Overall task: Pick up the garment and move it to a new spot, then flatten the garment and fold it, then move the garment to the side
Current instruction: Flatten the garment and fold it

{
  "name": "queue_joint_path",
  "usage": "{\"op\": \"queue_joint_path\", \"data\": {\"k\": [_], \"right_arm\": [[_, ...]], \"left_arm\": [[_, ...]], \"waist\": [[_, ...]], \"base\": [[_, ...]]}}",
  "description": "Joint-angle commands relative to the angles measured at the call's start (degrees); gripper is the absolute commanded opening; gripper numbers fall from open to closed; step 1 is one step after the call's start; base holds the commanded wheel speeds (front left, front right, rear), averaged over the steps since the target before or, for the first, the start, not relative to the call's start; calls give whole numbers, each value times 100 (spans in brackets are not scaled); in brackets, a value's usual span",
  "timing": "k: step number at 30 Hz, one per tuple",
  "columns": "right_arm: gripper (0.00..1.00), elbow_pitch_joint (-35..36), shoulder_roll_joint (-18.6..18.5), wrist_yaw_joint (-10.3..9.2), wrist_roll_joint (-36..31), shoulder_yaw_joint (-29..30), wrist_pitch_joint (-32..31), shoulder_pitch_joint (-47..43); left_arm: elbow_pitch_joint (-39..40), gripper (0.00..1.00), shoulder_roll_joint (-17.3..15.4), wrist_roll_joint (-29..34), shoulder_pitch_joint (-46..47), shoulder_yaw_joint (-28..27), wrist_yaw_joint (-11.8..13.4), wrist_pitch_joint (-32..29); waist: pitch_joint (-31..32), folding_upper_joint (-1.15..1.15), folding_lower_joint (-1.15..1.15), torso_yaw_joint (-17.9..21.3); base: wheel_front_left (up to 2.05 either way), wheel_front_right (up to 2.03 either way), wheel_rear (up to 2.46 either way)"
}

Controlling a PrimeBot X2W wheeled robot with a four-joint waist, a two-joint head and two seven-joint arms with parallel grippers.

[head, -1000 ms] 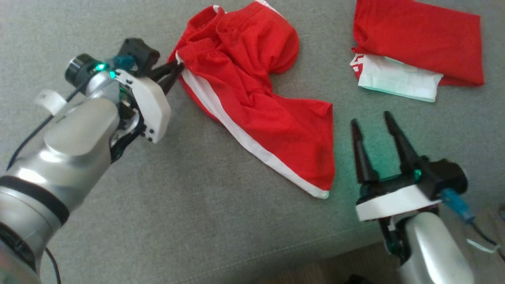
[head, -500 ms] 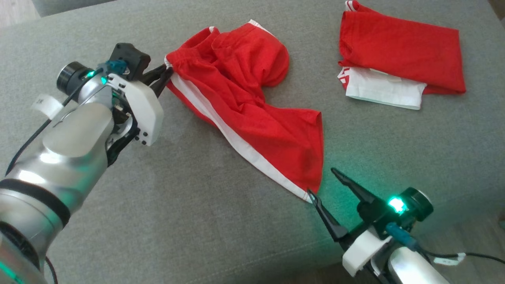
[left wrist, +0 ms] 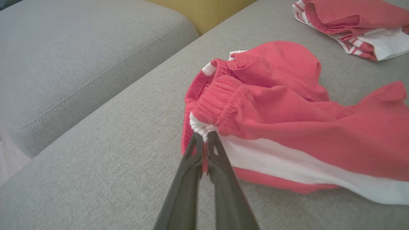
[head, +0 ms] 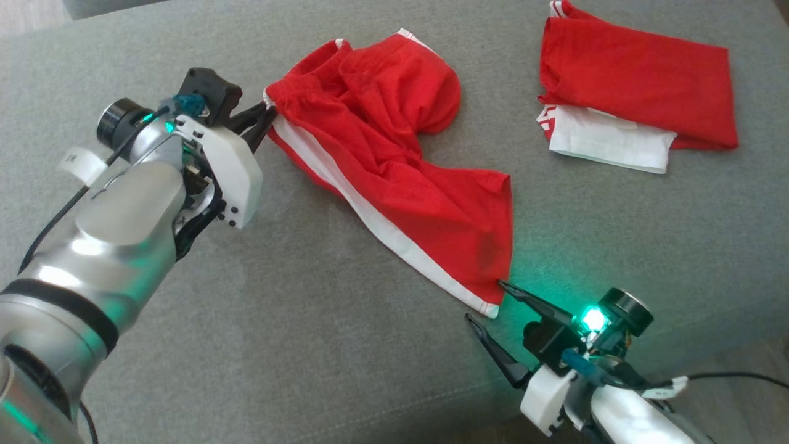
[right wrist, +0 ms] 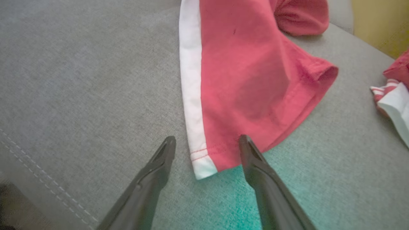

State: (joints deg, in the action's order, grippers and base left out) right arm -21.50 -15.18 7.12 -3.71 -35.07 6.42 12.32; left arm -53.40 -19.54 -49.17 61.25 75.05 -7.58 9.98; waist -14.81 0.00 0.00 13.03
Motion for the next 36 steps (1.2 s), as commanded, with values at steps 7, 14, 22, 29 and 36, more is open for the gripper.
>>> {"op": "queue_joint_path", "data": {"k": [7,14,22,29,36], "right_arm": [[100,-198,-52,36,-96,-409,-62,278],[100,-412,-17,36,-92,-408,-51,391],[0,-519,35,36,185,-192,-92,443],[0,-79,3,36,501,390,-27,521],[0,458,-73,36,930,1065,-109,850]], "left_arm": [[106,0,-121,-88,232,-174,9,-30],[137,0,-114,-102,229,-172,9,-44],[192,0,-132,-242,181,-171,9,-43],[426,0,-277,-530,108,-173,9,-30],[730,0,-471,-830,87,-183,9,27]], "waist": [[-54,0,0,-33],[-70,0,0,-73],[11,0,0,-169],[378,0,0,-312],[909,0,0,-526]], "base": [[0,0,0],[0,0,0],[0,0,0],[0,0,0],[0,0,0]]}}
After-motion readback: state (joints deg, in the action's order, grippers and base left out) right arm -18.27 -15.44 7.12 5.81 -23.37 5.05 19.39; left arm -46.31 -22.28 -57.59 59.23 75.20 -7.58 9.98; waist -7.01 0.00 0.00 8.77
